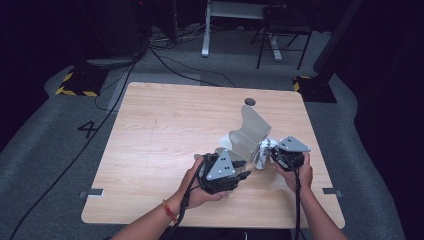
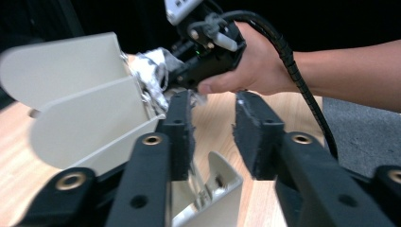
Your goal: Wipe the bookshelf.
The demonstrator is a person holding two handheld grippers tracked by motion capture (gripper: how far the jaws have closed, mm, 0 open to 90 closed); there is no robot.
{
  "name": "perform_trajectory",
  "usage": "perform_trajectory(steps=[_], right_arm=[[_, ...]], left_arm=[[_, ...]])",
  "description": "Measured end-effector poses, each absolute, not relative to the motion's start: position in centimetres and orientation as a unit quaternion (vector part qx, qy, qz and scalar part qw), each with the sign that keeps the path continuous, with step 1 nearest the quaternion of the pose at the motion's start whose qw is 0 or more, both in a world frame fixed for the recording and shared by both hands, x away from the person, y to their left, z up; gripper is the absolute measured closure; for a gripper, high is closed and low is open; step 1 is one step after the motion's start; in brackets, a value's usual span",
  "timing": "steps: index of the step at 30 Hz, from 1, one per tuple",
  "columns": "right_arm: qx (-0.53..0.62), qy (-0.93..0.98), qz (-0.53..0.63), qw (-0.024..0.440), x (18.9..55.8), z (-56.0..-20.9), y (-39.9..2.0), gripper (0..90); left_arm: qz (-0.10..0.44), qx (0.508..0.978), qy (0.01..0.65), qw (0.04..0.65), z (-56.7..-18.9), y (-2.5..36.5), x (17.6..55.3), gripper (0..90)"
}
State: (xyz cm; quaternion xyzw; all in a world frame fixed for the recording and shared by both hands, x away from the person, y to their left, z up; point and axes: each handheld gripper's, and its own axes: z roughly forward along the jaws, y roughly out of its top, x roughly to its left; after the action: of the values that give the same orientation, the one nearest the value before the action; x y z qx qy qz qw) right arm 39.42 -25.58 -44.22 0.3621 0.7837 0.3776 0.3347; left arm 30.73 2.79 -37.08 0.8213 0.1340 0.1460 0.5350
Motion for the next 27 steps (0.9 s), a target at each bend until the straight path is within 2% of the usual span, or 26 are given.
perform_trajectory(steps=[5, 8, 10, 15, 19, 26, 27], right_arm=[[0.361, 0.79, 0.385, 0.312, 37.8, -43.9, -26.3, 83.1], [0.35, 0.798, 0.39, 0.3, 36.5, -43.4, -26.4, 83.1], [0.343, 0.8, 0.394, 0.296, 35.3, -42.9, -26.4, 83.0], [0.313, 0.803, 0.421, 0.283, 32.2, -41.5, -25.6, 82.8], [0.287, 0.812, 0.43, 0.27, 30.4, -41.0, -24.4, 82.6], [0.27, 0.828, 0.424, 0.248, 28.8, -42.0, -22.4, 82.2], [0.27, 0.828, 0.424, 0.249, 28.8, -42.0, -22.2, 82.2]], left_arm=[[0.188, 0.806, 0.152, 0.54, -35.4, 6.2, 29.7, 45.0], [0.195, 0.807, 0.162, 0.533, -35.4, 8.2, 29.4, 37.7], [0.183, 0.815, 0.178, 0.521, -36.1, 9.3, 29.7, 29.8], [0.182, 0.821, 0.209, 0.499, -38.8, 11.5, 30.3, 25.4], [0.158, 0.827, 0.221, 0.491, -41.1, 12.6, 31.1, 23.7], [0.148, 0.853, 0.222, 0.449, -44.4, 11.8, 32.8, 23.3], [0.154, 0.855, 0.223, 0.442, -44.8, 11.6, 33.0, 25.3]])
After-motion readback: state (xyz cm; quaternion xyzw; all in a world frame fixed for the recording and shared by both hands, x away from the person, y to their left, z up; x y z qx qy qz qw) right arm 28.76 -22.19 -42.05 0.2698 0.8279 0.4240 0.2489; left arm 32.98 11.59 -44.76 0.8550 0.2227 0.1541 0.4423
